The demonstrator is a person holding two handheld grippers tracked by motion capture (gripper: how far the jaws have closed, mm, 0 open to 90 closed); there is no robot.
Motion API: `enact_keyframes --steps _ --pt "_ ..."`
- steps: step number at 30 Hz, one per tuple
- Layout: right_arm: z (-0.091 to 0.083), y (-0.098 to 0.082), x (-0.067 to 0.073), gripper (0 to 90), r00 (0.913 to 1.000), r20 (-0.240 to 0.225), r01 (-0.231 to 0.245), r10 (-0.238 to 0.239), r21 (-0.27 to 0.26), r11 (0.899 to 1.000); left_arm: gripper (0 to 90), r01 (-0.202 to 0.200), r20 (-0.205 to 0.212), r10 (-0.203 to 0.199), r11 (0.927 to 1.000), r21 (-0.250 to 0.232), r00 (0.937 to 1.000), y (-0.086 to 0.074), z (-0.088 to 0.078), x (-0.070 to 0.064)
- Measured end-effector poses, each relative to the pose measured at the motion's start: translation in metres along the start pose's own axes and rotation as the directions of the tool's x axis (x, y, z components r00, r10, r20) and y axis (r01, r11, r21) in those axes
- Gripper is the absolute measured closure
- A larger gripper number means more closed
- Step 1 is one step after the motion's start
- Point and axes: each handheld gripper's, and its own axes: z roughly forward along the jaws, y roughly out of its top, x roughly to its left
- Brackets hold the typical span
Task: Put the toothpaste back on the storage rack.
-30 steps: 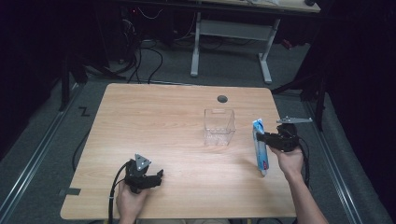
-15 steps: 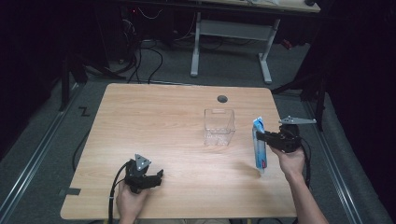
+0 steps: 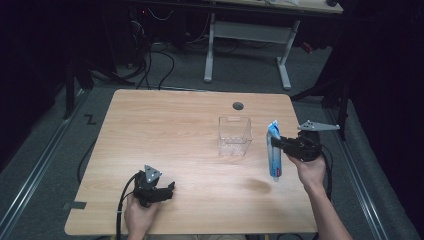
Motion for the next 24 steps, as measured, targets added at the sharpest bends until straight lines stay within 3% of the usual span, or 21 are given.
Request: enact_keyframes --steps 24 --pt "0.013 0.036 0.026 75.9 0.9945 -0.082 0.063 -0.065 -0.025 0.998 17.2 0.000 0.000 0.000 1.0000 0.000 1.0000 0.000 0.000 0.000"
